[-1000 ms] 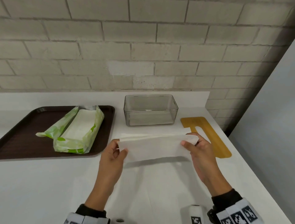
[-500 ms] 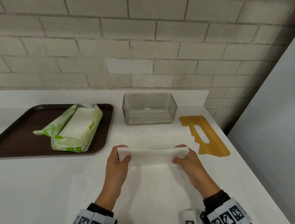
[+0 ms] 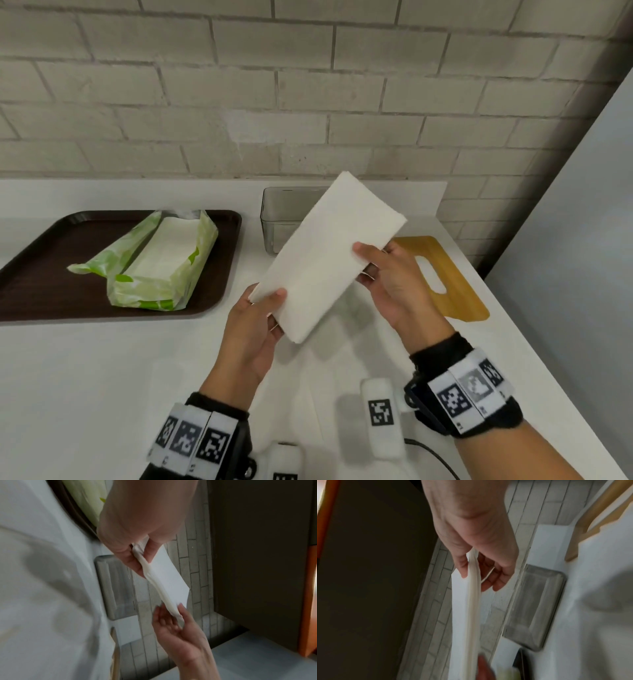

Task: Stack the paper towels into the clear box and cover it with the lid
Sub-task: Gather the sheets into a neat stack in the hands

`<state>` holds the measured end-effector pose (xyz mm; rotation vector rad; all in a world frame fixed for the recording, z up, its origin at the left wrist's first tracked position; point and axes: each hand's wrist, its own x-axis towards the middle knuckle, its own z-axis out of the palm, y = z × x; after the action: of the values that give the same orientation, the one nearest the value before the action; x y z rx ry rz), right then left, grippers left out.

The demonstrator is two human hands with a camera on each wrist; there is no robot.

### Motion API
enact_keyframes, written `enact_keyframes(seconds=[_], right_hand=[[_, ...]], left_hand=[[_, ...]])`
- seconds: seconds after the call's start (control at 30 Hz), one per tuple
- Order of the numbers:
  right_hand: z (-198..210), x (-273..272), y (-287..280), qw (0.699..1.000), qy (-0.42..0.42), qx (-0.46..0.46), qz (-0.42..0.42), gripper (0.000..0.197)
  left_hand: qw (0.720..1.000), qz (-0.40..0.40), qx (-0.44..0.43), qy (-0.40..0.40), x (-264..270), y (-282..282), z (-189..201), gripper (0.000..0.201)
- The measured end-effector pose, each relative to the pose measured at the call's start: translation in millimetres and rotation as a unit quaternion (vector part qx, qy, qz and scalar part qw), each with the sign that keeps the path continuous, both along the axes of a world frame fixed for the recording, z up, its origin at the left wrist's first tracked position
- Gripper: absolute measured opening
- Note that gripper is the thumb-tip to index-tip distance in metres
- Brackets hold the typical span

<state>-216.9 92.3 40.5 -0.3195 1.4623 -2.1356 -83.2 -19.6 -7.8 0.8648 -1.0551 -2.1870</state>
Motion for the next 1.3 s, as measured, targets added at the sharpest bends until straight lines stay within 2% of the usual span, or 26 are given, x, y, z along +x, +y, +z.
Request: enact_keyframes(seconds=[0.1,0.17,0.2,0.27,0.43,0.5,0.6,0.67,0.9,0.97,1.03,1.1,1.17,1.23,1.3], right_hand=[[-5.0,11.9,-10.2,1.0,-0.005,0.028,-0.007,0.028],[-5.5,7.3,-5.7,0.999,-0.011,0.039,-0.031,0.029],[-4.1,1.2,0.0,0.998,-0.012,0.042,-0.041,0.029],[0.5,-16.9,16.6,0.997,-0.006,0.045,-0.059,0.026],[11.1,-52.9,71.1,0.992,0.011,0.052,-0.113,0.018],[11.4,-58.5,90.8,0.989,0.022,0.058,-0.132,0.018],[4.6,-62.0,114.7,0.984,0.026,0.073,-0.158,0.025],[-1.2,-62.8,125.3,0.983,0.019,0.085,-0.161,0.029],[-13.2,-70.3,132.9,0.984,0.012,0.115,-0.137,0.036],[-8.2,-74.9,127.6,0.983,0.022,0.131,-0.129,0.03],[1.0,-82.6,117.8,0.979,0.048,0.153,-0.123,0.021],[16.6,-90.4,103.6,0.973,0.103,0.176,-0.11,0.017],[36.7,-100.1,84.4,0.962,0.161,0.198,-0.095,0.018],[57.8,-113.8,57.3,0.947,0.222,0.219,-0.082,0.026],[77.9,-128.1,22.5,0.921,0.299,0.241,-0.066,0.024]], left_hand=[[0.998,-0.054,-0.003,0.009,-7.9,12.7,4.0,0.02],[0.988,-0.131,-0.076,-0.028,-8.8,16.8,5.0,0.023],[0.973,-0.173,-0.14,-0.064,-9.6,16.8,5.2,0.026],[0.927,-0.234,-0.257,-0.143,-16.2,13.6,2.7,0.028],[0.829,-0.268,-0.408,-0.272,-68.5,14.6,-9.3,0.025],[0.778,-0.304,-0.441,-0.329,-92.5,20.4,-17.2,0.031],[0.677,-0.349,-0.483,-0.432,-119.4,28.3,-31.6,0.049],[0.655,-0.342,-0.492,-0.46,-130.8,32.5,-36.6,0.051],[0.65,-0.304,-0.515,-0.469,-143.8,39.1,-36.7,0.044],[0.659,-0.3,-0.519,-0.455,-139.9,36.5,-29.8,0.044],[0.658,-0.311,-0.516,-0.451,-131.4,31.8,-17.1,0.044],[0.633,-0.311,-0.534,-0.467,-118.2,26.4,0.1,0.04],[0.638,-0.277,-0.553,-0.458,-97.5,18.6,20.5,0.03],[0.697,-0.217,-0.543,-0.414,-69.7,3.6,32.5,0.034],[0.8,-0.164,-0.47,-0.335,-38.8,-12.7,38.0,0.038]])
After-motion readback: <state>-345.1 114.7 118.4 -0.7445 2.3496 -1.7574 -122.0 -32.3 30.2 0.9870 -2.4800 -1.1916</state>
